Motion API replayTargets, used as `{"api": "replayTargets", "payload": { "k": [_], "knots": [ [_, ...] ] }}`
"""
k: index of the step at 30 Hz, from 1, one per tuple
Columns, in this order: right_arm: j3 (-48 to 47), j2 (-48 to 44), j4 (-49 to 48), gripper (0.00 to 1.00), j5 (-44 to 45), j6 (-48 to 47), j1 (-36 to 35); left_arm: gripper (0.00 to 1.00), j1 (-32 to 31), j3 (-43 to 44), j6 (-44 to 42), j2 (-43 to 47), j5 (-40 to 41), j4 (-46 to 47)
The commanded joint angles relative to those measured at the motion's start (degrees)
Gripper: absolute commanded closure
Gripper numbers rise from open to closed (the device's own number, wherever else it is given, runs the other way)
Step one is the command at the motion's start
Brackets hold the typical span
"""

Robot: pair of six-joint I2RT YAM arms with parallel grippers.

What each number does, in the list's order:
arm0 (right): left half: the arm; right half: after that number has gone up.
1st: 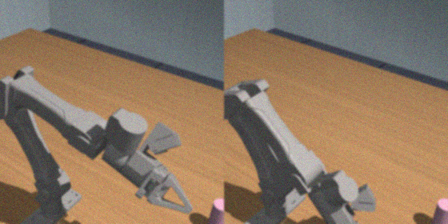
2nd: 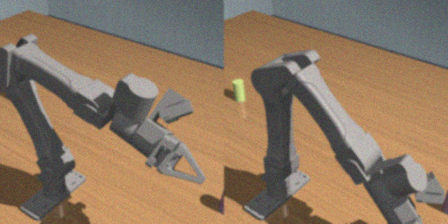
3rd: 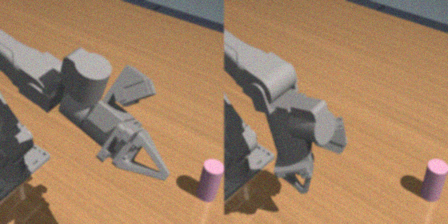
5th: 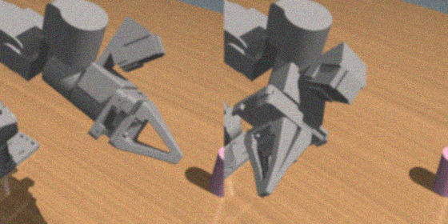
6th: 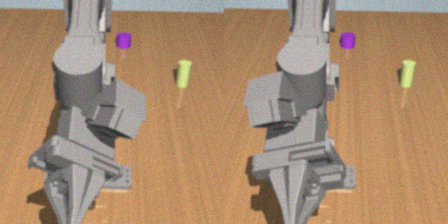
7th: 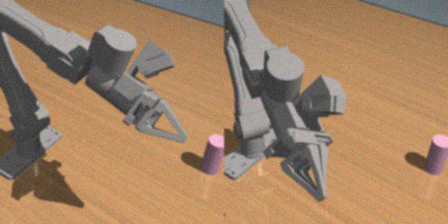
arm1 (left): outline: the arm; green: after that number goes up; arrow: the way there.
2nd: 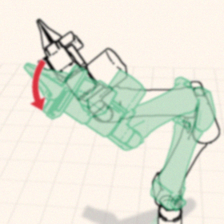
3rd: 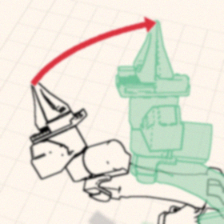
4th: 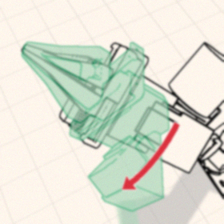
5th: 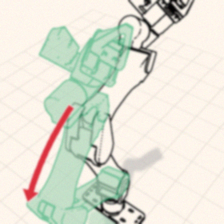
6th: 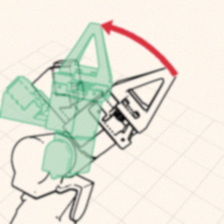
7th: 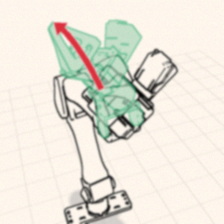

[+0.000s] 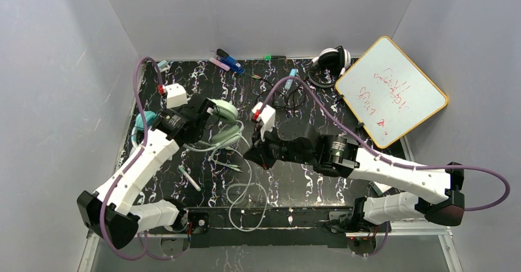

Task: Wrap the headphones
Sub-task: Wrap the headphones cable around the headphones.

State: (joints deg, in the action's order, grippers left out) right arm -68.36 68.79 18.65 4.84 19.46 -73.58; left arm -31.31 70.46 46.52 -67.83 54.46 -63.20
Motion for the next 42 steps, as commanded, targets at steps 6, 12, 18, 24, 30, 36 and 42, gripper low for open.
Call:
{"api": "replayTargets", "payload": {
  "k": [6,12,18,24,30,36,42],
  "knots": [
    [-12.41,2.67,9.81,0.99,0.61,-8.04,10.01,1.00,-0.07,-7.21,-20.26,6.50,-20.67,15.37],
    [-19.63,7.37,19.07,0.99,-1.04,-11.31,19.45,1.00,-0.07,-4.99,-24.15,5.79,-22.46,11.27],
    [-22.10,12.32,21.61,0.99,7.18,-14.49,22.30,1.00,-0.08,-0.73,-28.90,5.39,-30.95,7.89],
    [-20.57,14.52,16.56,0.94,4.45,-16.91,25.61,1.00,-0.14,3.72,-31.54,4.71,-43.62,3.95],
    [-14.43,13.04,8.41,0.93,-5.35,-17.07,29.72,1.00,-0.33,6.44,-28.57,4.92,-56.17,4.47],
    [-3.53,7.11,-2.27,0.89,-17.71,-15.06,31.92,1.00,-0.33,9.83,-22.75,3.17,-73.27,8.62],
    [9.25,-0.92,-15.75,0.79,-24.60,-10.69,32.91,1.00,-0.33,11.15,-11.20,5.30,-82.89,16.88]
  ]
}}
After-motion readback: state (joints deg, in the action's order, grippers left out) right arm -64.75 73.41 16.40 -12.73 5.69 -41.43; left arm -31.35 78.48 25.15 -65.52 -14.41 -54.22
